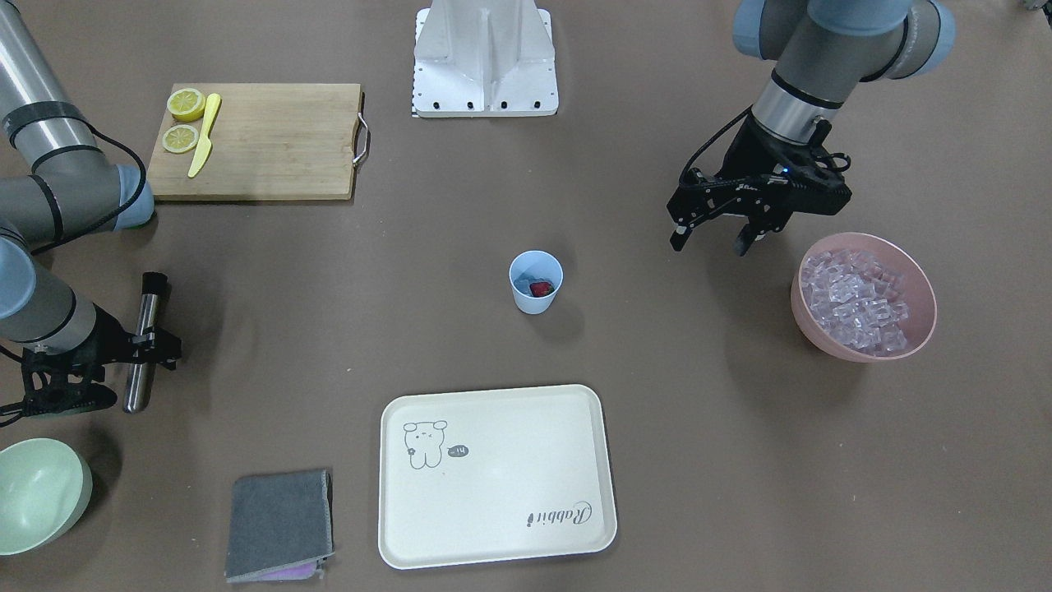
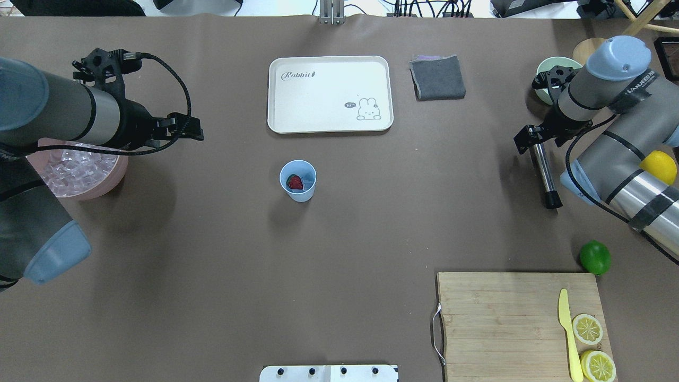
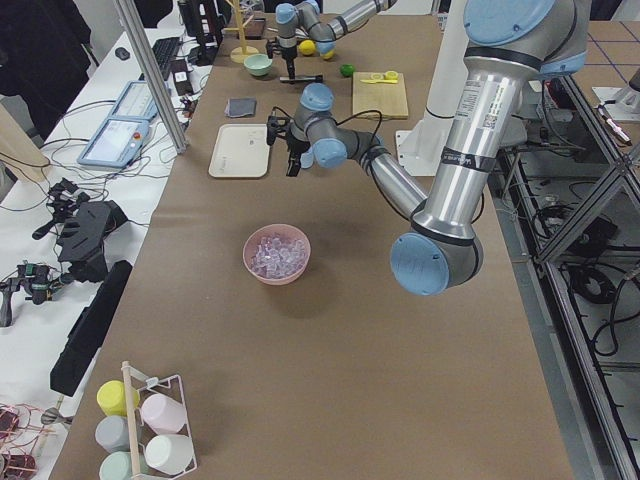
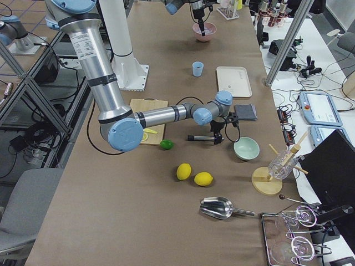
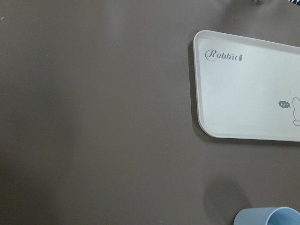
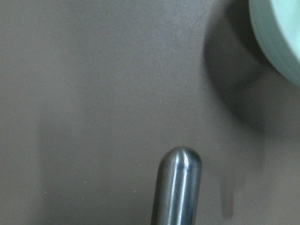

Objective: Mash ice and strawberries in cup
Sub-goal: 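Close the right gripper around the top of the steel pestle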

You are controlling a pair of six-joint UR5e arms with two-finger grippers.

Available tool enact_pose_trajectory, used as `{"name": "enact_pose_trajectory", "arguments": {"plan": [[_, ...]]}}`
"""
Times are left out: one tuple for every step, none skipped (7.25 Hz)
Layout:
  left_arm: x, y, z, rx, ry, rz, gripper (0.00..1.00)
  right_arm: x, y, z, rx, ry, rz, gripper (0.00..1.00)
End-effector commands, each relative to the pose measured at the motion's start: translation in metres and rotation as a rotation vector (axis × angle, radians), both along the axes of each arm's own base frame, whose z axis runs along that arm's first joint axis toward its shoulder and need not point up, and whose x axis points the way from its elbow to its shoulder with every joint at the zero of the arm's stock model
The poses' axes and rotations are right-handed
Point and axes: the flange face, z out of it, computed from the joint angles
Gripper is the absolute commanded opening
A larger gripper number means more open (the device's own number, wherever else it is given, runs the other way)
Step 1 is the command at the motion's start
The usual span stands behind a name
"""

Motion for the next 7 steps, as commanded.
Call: {"name": "enact_pose_trajectory", "arguments": {"plan": [[0.000,0.000,-0.001,0.002,0.001,0.000,0.97,0.000,-0.001,0.007,0.000,-0.003,0.009,0.83],[0.000,0.000,-0.002,0.003,0.002,0.000,0.97,-0.001,-0.001,0.007,-0.002,-0.007,0.014,0.44],[0.001,0.000,0.000,0.001,0.000,0.001,0.97,0.000,0.000,0.007,-0.003,-0.010,0.011,0.00],[0.002,0.000,0.000,0.003,-0.001,0.005,0.97,0.000,-0.002,-0.001,0.010,-0.022,0.011,0.00],[0.003,0.000,0.000,0.002,-0.002,0.006,0.97,0.010,-0.010,-0.016,0.027,-0.039,0.030,0.00],[0.003,0.000,0.000,0.001,-0.003,0.006,0.97,0.015,-0.012,-0.024,0.036,-0.051,0.036,0.00],[0.003,0.000,0.000,0.002,-0.002,0.006,0.97,0.021,-0.014,-0.037,0.059,-0.055,0.049,0.00]]}}
